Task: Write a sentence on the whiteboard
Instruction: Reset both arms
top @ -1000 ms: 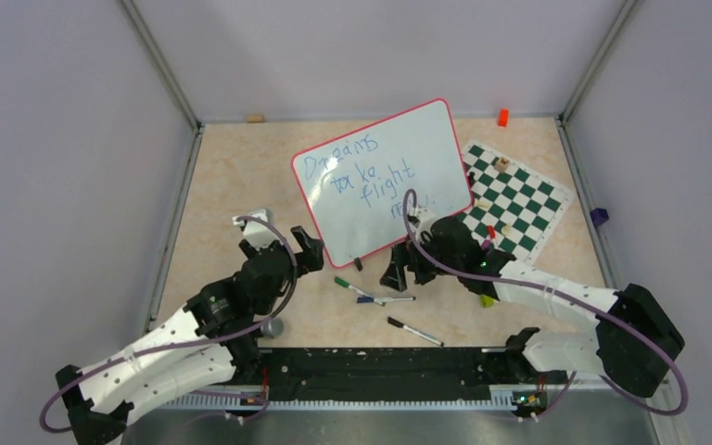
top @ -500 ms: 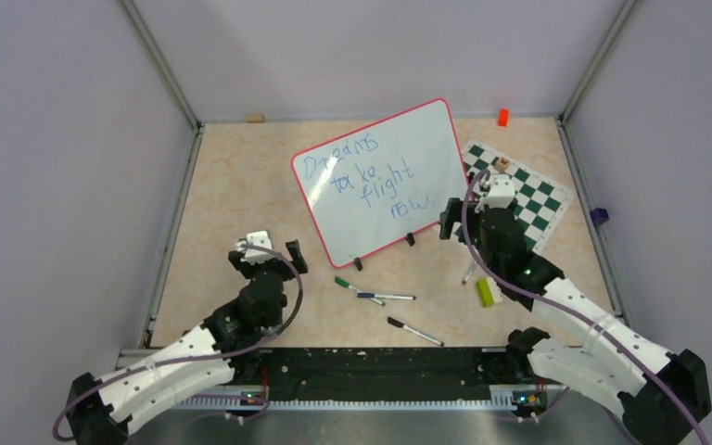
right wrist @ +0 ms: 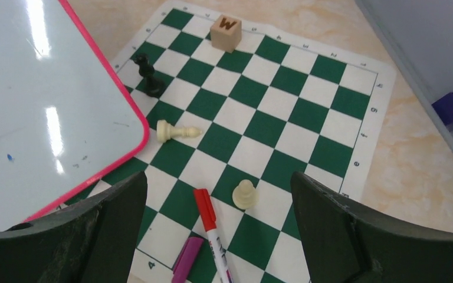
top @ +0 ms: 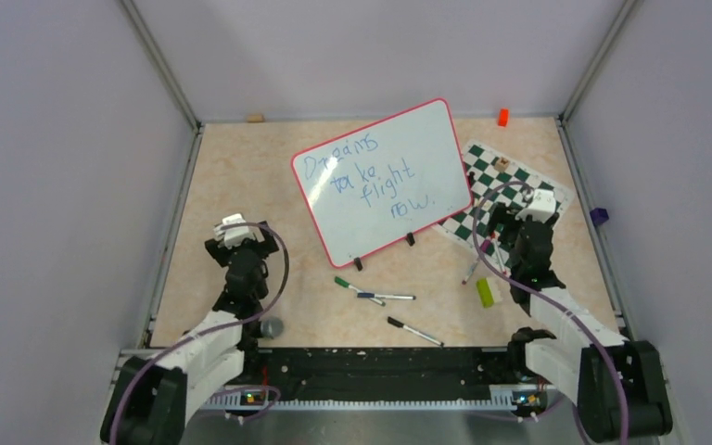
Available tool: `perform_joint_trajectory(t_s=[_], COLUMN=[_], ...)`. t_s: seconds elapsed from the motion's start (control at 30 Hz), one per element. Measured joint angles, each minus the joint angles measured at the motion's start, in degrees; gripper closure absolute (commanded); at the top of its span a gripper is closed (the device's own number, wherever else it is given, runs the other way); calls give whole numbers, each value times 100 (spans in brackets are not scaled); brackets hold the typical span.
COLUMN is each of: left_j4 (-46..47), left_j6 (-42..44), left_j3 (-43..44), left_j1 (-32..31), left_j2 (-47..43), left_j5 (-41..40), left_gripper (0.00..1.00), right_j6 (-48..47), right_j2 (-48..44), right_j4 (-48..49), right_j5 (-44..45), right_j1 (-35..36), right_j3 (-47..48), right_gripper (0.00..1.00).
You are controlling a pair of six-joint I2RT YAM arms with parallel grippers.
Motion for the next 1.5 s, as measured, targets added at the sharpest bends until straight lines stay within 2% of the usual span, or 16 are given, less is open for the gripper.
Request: perform_joint_trajectory(t_s=[0.1,0.27,0.4,0.5,0.57,0.67,0.77,0.83,0.87,0.9,1.07,1.17,1.2,1.33,1.4,1.5], left_j4=[957,1720,1460,1261,1292,1351,1338,1333,1353,1368,1364,1471,1746,3010,3110,2975], left_j6=[136,278,352,422,439,417,387,402,413,422,481,629,726,804,817,815], left_j3=[-122,-142,761,1438,1458,1134,863,859,852,839,831,826,765,472,470,535], left_j1=[236,356,459,483,485,560,702,741,745,750,750,750,772,1121,1325,1545], left_j2=[1117,2000,2769,3130,3106,2883,2671,2658,2643,2618,2601,2697,2776,3569,3919,3960], left_j5=[350,758,973,1167,1231,1303,1272,1097,1014,977,807,828,944,1381,1641,2144], left_gripper=[2,2,7,8,9,13,16,16,17,17,17,14,12,15,15,9], right_j6=[-90,-210,-308,-396,-461,-627,-745,-728,-721,-706,-697,-743,-761,-793,-793,-796], right_j2=[549,1456,2070,2352,2400,2380,2686,2938,3016,3027,3027,3027,3027,3027,3027,3027], right_j4=[682,1672,1768,1687,1749,2096,3340,3477,3543,3560,4041,4232,4249,4328,4328,4330], right_j5=[-457,-673,-723,-846,-914,-909,-785,-654,-612,-573,-402,-391,-389,-387,-389,-389], right_j1=[-205,-225,-225,-225,-225,-225,-225,-256,-289,-315,-319,-297,-297,-297,-297,-297], right_j3=[-225,-365,-219,76,177,70,-426,-581,-619,-625,-640,-675,-675,-682,-682,-682], right_gripper=[12,17,32,35,35,24,24,23,4,2,1,1,1,1,1,1])
